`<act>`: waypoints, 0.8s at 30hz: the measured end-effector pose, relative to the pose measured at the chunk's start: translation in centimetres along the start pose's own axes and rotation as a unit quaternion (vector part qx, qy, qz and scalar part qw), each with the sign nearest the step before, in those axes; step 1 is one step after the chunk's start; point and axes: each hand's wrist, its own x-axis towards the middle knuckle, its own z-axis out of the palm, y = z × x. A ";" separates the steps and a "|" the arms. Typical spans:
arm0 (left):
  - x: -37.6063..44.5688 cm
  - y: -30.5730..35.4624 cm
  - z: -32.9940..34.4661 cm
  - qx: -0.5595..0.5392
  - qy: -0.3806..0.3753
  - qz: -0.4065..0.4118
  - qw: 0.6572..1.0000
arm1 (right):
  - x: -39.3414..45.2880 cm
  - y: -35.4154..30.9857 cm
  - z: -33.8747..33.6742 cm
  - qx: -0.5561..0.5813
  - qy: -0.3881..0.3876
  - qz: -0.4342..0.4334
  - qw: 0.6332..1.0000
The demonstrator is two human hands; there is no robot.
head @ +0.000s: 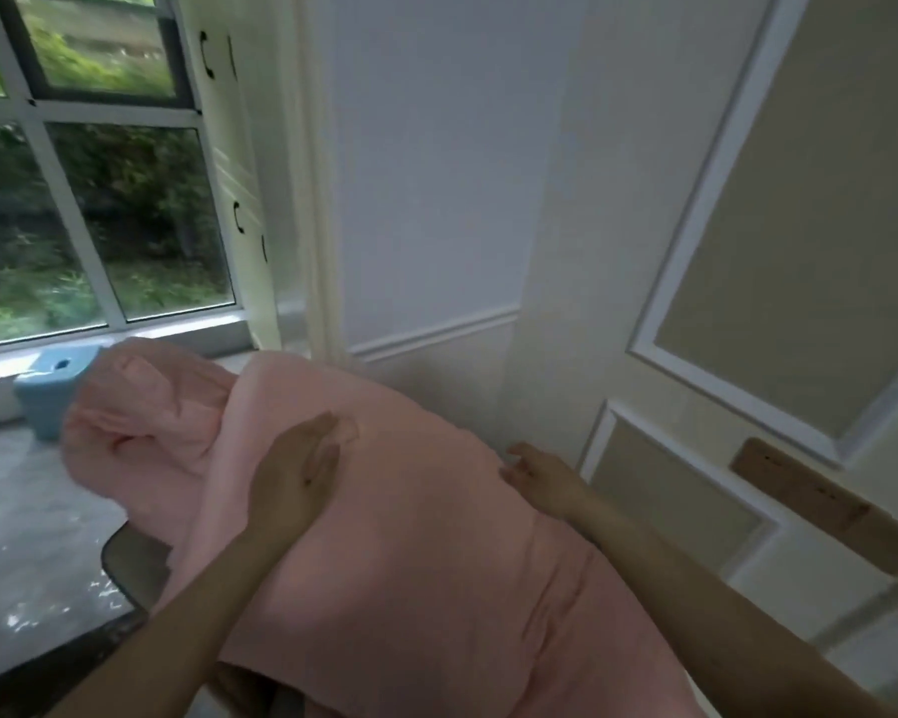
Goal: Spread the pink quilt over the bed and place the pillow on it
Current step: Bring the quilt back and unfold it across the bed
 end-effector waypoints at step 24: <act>-7.8 1.9 4.5 0.313 0.148 -0.270 0.899 | 23.8 -2.2 6.5 0.076 -0.284 -0.174 0.940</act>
